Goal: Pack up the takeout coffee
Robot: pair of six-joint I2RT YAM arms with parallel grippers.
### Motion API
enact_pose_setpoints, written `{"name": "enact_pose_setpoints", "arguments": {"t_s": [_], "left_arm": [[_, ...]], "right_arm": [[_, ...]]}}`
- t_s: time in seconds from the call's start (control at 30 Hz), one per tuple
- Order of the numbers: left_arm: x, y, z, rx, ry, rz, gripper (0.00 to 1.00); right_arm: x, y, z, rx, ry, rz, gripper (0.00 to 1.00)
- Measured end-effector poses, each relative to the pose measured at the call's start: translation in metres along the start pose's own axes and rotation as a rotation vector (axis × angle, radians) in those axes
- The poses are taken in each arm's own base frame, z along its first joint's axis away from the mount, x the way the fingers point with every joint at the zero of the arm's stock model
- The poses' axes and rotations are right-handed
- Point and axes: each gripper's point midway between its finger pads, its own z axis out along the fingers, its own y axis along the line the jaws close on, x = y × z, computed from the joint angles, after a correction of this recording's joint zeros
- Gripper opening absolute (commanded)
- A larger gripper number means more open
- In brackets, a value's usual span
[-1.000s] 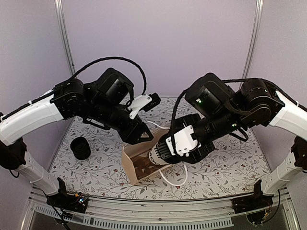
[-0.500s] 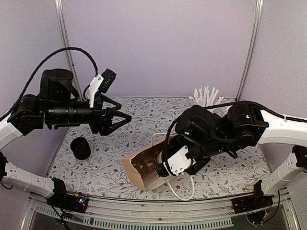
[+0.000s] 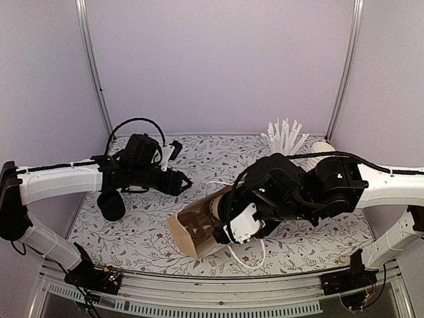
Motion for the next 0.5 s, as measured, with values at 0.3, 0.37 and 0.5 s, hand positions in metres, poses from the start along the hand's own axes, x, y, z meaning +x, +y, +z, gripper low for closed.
{"name": "enact_pose_setpoints", "arguments": {"t_s": [0.3, 0.37, 0.5], "left_arm": [[0.028, -0.003, 0.058, 0.072, 0.106, -0.013, 0.68], [0.030, -0.008, 0.062, 0.103, 0.110, -0.021, 0.68], [0.026, -0.017, 0.064, 0.156, 0.097, -0.033, 0.68]], "right_arm": [[0.007, 0.002, 0.007, 0.018, 0.042, -0.010, 0.28], [0.007, 0.002, 0.007, 0.018, 0.043, -0.010, 0.28], [0.008, 0.007, 0.009, 0.010, 0.046, -0.018, 0.28]]}}
